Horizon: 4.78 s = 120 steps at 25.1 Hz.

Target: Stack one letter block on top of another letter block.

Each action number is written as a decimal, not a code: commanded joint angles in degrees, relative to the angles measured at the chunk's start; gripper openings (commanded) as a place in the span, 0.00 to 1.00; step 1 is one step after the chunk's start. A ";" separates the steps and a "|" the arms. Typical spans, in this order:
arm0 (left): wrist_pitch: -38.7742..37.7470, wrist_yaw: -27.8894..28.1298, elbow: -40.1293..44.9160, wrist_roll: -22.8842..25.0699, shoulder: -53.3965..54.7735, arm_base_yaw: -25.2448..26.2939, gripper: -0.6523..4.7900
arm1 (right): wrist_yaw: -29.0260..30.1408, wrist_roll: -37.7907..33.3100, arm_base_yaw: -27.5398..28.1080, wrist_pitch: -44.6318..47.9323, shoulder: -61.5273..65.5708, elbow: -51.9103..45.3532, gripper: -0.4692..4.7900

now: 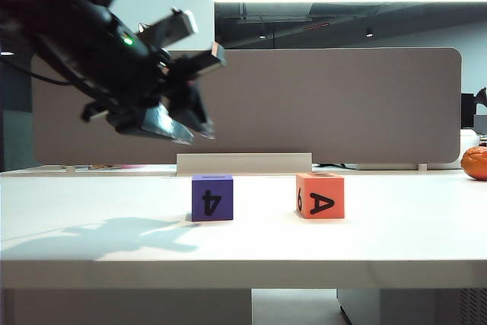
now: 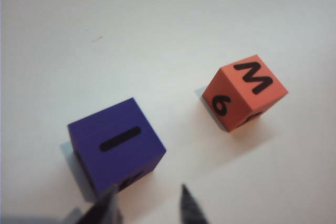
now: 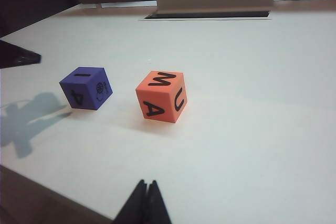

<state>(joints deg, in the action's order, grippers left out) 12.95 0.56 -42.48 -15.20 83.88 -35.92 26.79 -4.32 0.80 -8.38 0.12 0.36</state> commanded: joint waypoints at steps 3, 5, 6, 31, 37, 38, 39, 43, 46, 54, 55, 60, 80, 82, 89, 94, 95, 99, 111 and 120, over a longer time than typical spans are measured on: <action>0.90 5.07 -3.26 -3.45 4.24 -1.44 0.66 | -0.11 -0.17 -0.02 0.92 -0.07 -0.24 0.09; 0.92 8.61 -4.20 -3.98 5.42 -2.27 0.82 | -0.09 -0.17 -0.02 0.90 -0.07 -0.24 0.09; 0.92 10.38 -4.63 -4.52 5.92 -2.62 0.90 | -0.07 -0.17 -0.02 0.92 -0.07 -0.24 0.09; 4.66 18.73 -6.82 -12.66 17.35 -4.76 0.82 | 0.28 -0.20 -0.04 0.92 -0.07 -0.24 0.09; 7.80 18.73 -6.86 -12.66 17.35 -4.76 0.48 | 0.35 -0.20 -0.04 0.90 -0.07 -0.24 0.09; 8.04 18.71 -6.86 -12.63 17.35 -4.76 0.46 | 0.35 -0.20 -0.04 0.90 -0.07 -0.24 0.09; 8.37 18.71 -6.86 -12.63 17.33 -4.76 0.45 | 0.33 -0.20 -0.02 0.92 -0.07 -0.24 0.09; 9.64 18.21 -6.88 -12.24 17.25 -4.76 0.45 | 0.33 -0.20 -0.04 0.90 -0.07 -0.24 0.09; 9.77 17.49 -6.88 -12.22 17.20 -4.76 0.45 | 0.35 -0.22 -0.04 0.90 -0.07 -0.24 0.09; 9.25 15.80 -11.91 3.06 17.20 -4.33 1.00 | 0.33 -0.20 -0.04 0.90 -0.07 -0.24 0.09; 8.61 15.91 -12.74 5.27 17.20 -4.28 1.00 | 0.35 -0.20 -0.04 0.87 -0.07 -0.24 0.09; 1.07 6.99 -19.17 8.72 17.25 -0.04 1.00 | 0.35 -0.20 -0.04 0.87 -0.07 -0.24 0.09; -4.07 -22.29 -27.71 22.75 19.63 14.93 1.00 | 0.28 -0.20 -0.02 0.83 -0.04 -0.24 0.09; -3.80 -23.19 -28.94 22.73 21.35 14.95 1.00 | 0.28 -0.20 -0.02 0.81 -0.04 -0.24 0.09; -9.44 -26.86 -40.48 23.19 32.33 15.32 1.00 | 0.31 -0.20 -0.02 0.76 -0.04 -0.24 0.09; -23.89 -27.47 -50.42 32.15 37.79 15.32 1.00 | 0.33 -0.20 -0.02 0.74 -0.04 -0.24 0.09; -25.51 -27.45 -51.93 33.24 38.56 15.30 1.00 | 0.31 -0.20 -0.02 0.72 -0.04 -0.24 0.09; -26.97 -27.56 -55.49 33.90 40.33 15.67 1.00 | 0.31 -0.20 -0.02 0.72 -0.04 -0.24 0.09; -27.12 -29.35 -56.06 39.19 42.66 15.67 1.00 | 0.33 -0.20 -0.02 0.68 -0.02 -0.24 0.09; -27.30 -28.20 -56.02 38.49 44.85 15.23 0.78 | 0.28 -0.20 -0.04 0.66 0.00 -0.24 0.09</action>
<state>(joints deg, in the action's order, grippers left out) -14.39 -27.81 -98.37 23.73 128.73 -20.56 27.05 -4.47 0.78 -8.49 0.12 0.36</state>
